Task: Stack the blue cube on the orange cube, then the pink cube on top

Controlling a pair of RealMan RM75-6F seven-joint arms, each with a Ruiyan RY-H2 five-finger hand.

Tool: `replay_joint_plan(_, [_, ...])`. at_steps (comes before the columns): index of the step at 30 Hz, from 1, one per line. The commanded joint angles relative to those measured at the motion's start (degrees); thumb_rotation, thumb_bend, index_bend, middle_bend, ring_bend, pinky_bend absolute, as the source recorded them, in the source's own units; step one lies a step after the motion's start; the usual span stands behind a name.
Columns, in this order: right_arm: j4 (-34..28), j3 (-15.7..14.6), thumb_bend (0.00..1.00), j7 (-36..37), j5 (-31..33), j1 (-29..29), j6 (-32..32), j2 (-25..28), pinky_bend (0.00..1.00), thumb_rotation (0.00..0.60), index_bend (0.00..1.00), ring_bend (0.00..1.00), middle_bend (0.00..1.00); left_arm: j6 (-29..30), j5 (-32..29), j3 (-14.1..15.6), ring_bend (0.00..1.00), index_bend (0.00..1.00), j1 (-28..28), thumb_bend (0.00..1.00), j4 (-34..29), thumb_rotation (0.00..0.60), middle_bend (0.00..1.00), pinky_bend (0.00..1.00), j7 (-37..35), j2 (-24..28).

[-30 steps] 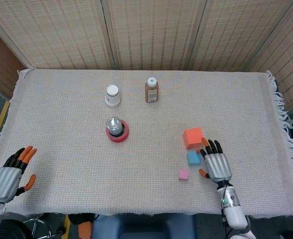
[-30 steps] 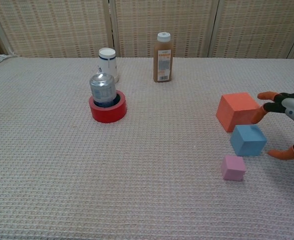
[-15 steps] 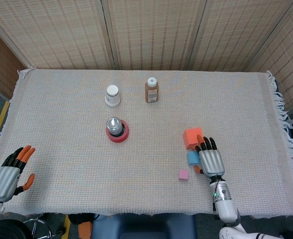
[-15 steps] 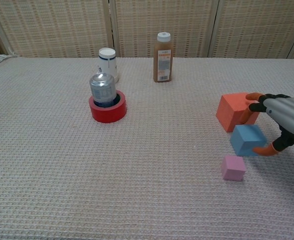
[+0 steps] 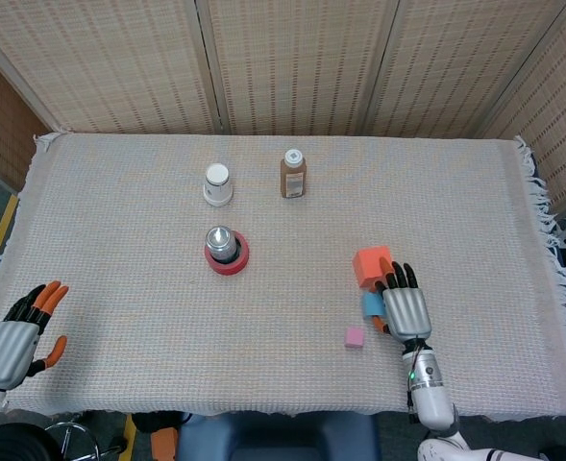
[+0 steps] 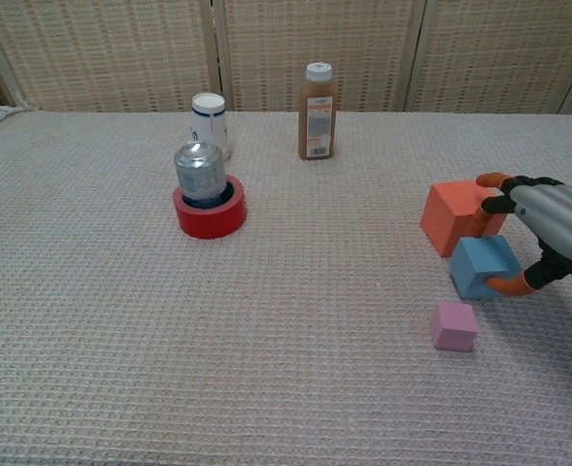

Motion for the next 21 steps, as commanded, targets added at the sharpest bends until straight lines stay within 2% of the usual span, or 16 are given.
replay_joint_plan(1, [-2.1,0.0,0.24,1.2,-1.6,-0.2,1.1,1.7,0.0,0.6,0.5,0.0,0.0,0.1,0.0,0.1,0.0,0.0,0.1,0.45,0.0,0.6,0.0,0.14,0.0,0.0])
replay_joint_plan(5, [-7.4,0.3,0.24,3.9,-3.5,0.1,0.5,6.1,0.0,0.6,0.5,0.0,0.0,0.1,0.0,0.1,0.0,0.0,0.1,0.45,-0.1,0.6,0.0,0.14,0.3,0.0])
replay_joint_plan(10, [-12.8,3.0,0.24,4.9,-3.3,1.8,-1.1,11.5,0.0,0.6,0.5,0.0,0.0,-0.2,-0.1,0.1,0.0,0.0,0.0,0.45,-0.4,0.6,0.0,0.14,0.7,-0.1])
replay_joint_plan(15, [-12.4,7.2,0.24,2.8,2.5,5.3,-4.4,13.7,0.0,0.6,0.5,0.0,0.0,-0.5,-0.3,0.1,0.0,0.0,-0.2,0.45,-0.5,0.6,0.0,0.14,1.1,-0.2])
replay_joint_plan(21, [-9.1,9.0,0.24,1.1,9.5,9.4,-9.3,14.3,0.0,0.6,0.5,0.0,0.0,-1.1,-0.9,-0.1,0.0,0.0,-0.4,0.45,-0.4,0.6,0.0,0.14,1.6,-0.5])
